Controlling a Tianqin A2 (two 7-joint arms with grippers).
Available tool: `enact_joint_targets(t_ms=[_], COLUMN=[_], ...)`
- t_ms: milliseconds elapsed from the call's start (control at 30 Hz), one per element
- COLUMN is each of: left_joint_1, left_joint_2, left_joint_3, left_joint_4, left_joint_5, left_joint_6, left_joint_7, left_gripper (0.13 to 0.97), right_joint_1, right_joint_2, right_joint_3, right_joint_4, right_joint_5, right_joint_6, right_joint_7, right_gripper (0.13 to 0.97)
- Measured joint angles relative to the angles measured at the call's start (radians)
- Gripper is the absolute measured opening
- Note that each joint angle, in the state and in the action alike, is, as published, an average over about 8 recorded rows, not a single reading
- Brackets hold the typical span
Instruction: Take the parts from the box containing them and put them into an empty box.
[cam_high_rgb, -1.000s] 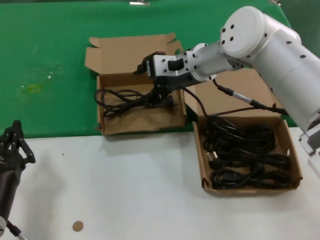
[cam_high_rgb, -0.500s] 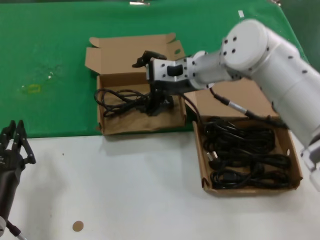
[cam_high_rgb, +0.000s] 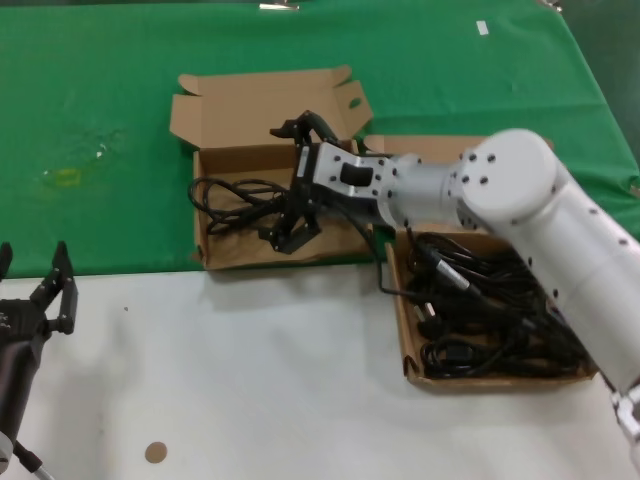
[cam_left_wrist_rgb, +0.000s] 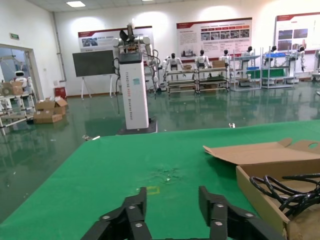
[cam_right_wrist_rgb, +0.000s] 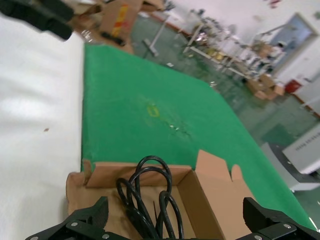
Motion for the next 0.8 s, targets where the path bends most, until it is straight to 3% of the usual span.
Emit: enact_joint_targets(t_ms=[333,600,800], left_joint_1=[0.0,0.0,0.0], left_joint_2=[0.0,0.0,0.0], left_joint_3=[0.0,0.0,0.0], left_joint_4=[0.0,0.0,0.0], left_joint_5=[0.0,0.0,0.0], left_joint_6=[0.0,0.0,0.0], left_joint_7=[0.0,0.0,0.0], left_gripper=[0.455,0.68,0.785], right_joint_1=[-0.17,-0.305,-0.405], right_joint_2=[0.022,0.04,0.054], right_joint_3=[0.084,0.151,0.201], right_joint_4=[0.138,0.248,0.329], right_joint_5=[0.079,0.142,0.188], right_joint_6=[0.119,0.212,0.282], right_joint_7=[0.033,0.059,0.078], right_gripper=[0.95,0.966,0.966])
